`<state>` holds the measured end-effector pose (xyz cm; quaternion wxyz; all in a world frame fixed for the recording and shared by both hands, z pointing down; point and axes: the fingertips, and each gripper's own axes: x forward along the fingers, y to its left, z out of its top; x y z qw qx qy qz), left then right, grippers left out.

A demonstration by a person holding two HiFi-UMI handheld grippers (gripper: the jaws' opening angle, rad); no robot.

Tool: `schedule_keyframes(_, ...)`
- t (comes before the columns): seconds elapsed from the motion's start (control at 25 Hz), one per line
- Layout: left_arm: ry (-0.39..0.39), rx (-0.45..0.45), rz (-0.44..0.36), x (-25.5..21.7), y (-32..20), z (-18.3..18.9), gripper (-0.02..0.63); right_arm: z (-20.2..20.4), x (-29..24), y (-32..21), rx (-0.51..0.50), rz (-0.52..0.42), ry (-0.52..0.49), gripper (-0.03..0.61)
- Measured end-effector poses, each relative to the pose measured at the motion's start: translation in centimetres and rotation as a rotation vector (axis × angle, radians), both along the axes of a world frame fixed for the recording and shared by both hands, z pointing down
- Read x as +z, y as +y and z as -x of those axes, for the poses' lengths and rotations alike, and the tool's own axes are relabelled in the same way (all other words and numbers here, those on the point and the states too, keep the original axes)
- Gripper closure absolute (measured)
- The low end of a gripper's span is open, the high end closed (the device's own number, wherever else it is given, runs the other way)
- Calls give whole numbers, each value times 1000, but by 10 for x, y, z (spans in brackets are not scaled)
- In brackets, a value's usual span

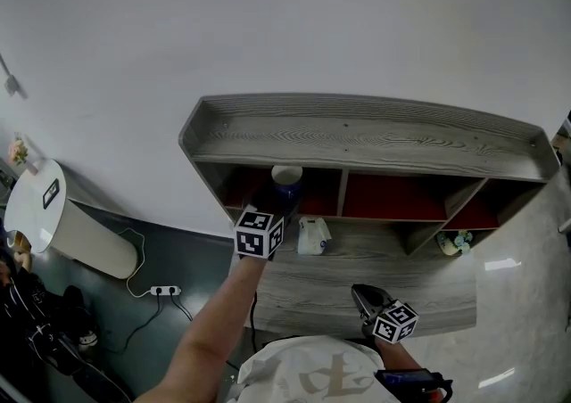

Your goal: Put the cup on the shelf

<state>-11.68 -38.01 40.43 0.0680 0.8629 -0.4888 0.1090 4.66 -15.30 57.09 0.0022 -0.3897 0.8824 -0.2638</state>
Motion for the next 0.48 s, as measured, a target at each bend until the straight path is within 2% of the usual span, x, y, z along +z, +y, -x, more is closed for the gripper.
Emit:
schedule_keyframes(0.08, 15, -6, -3, 2, 8, 4, 230, 2, 0, 1, -7, 0, 0, 574)
schedule_keyframes(0.24, 42, -8, -10, 7, 31, 10, 339, 6, -1, 3, -17, -3, 0, 574)
schedule_keyframes(0.32, 54, 13, -11, 11, 44, 11, 425, 8, -2, 3, -22, -5, 1, 574)
schedule_keyframes(0.48, 68, 43, -8, 23, 71, 15, 496, 17, -5, 4, -44, -11, 6, 574)
